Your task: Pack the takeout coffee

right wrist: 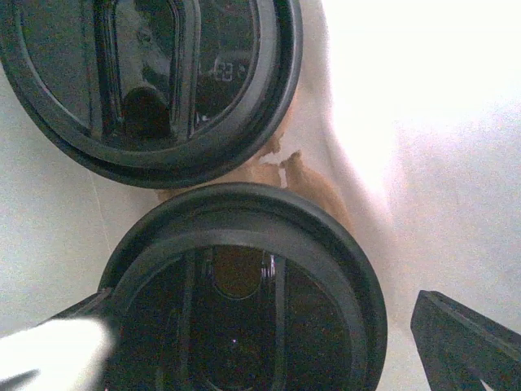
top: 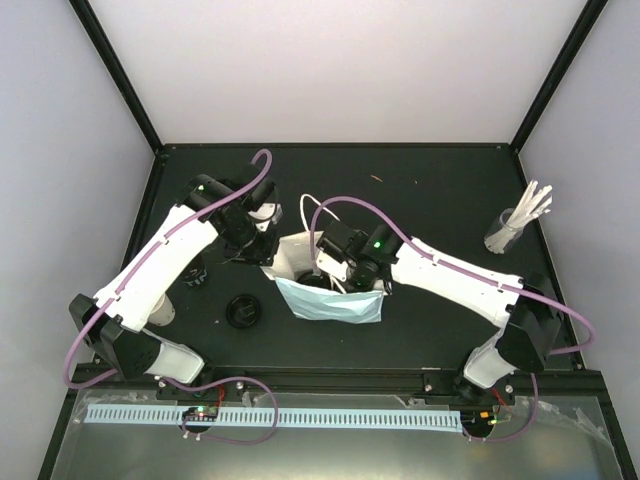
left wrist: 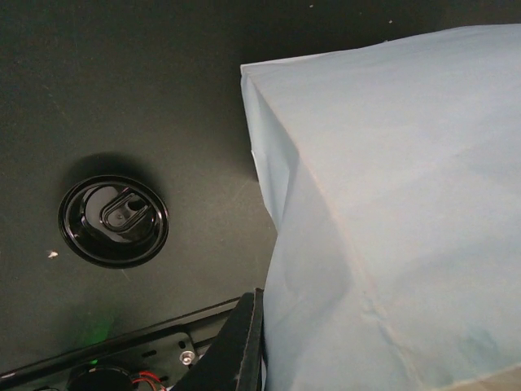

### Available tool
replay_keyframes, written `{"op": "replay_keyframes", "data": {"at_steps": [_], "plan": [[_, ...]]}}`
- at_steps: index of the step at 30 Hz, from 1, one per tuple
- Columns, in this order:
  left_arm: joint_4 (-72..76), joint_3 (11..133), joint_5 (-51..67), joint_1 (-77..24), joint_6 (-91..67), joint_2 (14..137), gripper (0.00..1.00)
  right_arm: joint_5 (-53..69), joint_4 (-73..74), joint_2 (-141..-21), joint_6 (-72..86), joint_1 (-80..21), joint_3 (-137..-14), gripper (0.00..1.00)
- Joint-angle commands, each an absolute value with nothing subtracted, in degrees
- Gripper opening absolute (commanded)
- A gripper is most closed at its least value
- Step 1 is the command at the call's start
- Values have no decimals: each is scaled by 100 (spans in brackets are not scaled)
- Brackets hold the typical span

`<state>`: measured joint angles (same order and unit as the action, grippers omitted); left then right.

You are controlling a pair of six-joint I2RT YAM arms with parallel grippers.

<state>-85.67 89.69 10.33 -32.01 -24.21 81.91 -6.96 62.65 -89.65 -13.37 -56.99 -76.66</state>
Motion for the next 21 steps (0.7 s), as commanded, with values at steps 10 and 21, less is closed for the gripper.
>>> {"op": "replay_keyframes", "data": {"at_steps": [10, 21], "plan": [[-8896, 9327, 709, -3137, -2387, 8288, 2, -564, 6685, -8394, -1503, -5643, -8076, 100], [-8896, 9469, 822, -3137, -2387, 8344, 2, -298, 6154, -8385, -1451, -5736, -8240, 100]]}}
